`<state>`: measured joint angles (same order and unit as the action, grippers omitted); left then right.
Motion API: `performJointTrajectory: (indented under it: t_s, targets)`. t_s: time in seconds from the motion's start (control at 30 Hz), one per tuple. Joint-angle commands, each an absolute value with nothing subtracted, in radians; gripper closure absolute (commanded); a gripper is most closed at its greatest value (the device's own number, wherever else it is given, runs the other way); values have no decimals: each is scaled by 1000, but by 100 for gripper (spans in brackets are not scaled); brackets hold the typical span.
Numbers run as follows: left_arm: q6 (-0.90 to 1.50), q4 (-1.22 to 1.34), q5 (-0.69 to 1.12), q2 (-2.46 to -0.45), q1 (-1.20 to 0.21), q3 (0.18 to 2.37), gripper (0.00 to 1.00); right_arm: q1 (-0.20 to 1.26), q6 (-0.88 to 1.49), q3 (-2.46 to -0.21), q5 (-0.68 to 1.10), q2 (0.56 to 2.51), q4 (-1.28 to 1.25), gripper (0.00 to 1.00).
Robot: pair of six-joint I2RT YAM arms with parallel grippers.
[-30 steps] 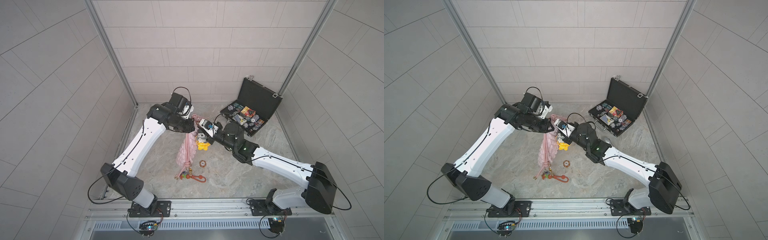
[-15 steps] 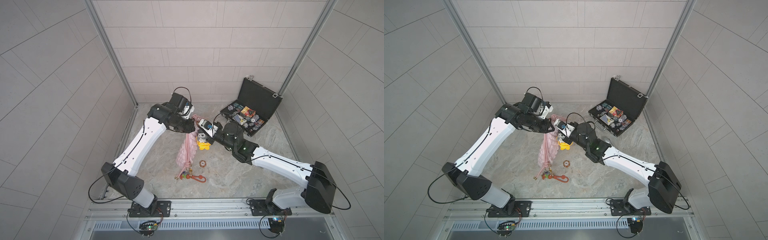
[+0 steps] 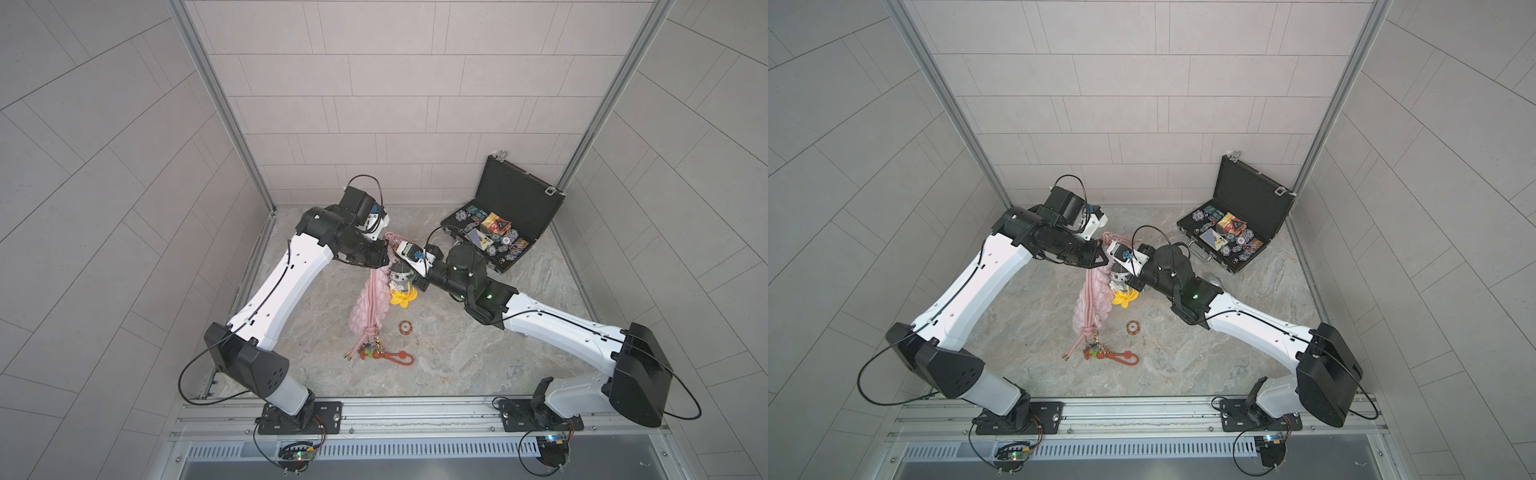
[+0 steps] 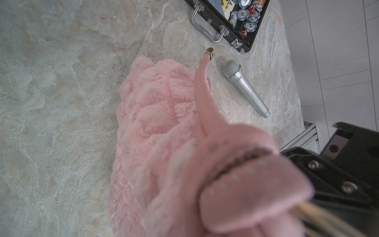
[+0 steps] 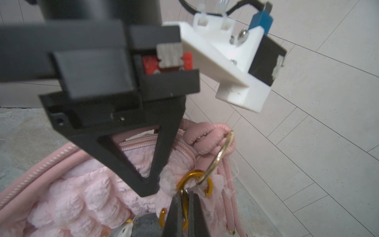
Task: Remove the decoration from the bag
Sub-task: Remove the decoration item from the bag.
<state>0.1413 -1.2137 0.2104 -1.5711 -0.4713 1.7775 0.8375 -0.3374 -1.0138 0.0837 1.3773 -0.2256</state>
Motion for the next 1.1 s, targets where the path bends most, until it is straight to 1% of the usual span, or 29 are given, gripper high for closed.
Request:
performJointTrajectory:
  t_s: [0.0,0.17,0.47,0.67,0.77,0.93,1.07]
  targets:
    - [117,-1238,222,-1581,-473,1805,100,842,-352,-1038,137,1343,-204,100]
    - [117,-1248,223,-1595,-475,1807,100,870,-389,-1033,140,1309,-200,100]
    - [110,-1301,228,-1626,-478,1840,100,892,-402,-1042,135,1306,-197,100]
    - [105,-1292,303,-1621,-485,1847,100,884,-327,-1039,151,1320,-219,100]
    - [68,-1291,337,-1605,-493,1833,100,852,-269,-1032,174,1321,-248,100]
    - [28,-1291,353,-1586,-496,1791,100,824,-223,-1034,272,1319,-286,100]
    - [29,-1291,319,-1584,-494,1786,100,816,-226,-1028,279,1307,-283,100]
